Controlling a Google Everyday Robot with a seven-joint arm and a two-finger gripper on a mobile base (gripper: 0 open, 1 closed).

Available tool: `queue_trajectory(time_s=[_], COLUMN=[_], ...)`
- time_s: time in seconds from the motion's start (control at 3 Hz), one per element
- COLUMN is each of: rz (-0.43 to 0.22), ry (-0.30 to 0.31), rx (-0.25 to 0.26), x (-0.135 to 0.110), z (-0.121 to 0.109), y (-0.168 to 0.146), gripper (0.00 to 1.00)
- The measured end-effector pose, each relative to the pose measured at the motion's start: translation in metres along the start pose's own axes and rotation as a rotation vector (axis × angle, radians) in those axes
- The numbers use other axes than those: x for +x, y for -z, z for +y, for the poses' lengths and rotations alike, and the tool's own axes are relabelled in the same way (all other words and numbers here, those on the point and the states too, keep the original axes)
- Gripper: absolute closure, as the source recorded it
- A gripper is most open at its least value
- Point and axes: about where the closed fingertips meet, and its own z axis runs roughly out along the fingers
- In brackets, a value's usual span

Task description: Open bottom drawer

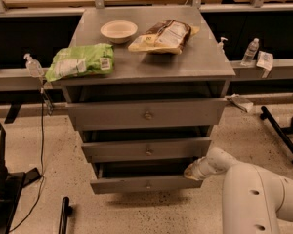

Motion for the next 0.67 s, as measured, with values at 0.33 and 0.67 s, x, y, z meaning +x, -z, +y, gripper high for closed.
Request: queue_trajectory(time_s=[0.33, 0.67], rz=[0.0, 0.0], ry=[0.0, 0.0], rx=[0.0, 0.0], x=[0.0, 0.0], z=[0.0001, 0.0001], y=[0.0, 0.0], gripper=[1.0, 0.85])
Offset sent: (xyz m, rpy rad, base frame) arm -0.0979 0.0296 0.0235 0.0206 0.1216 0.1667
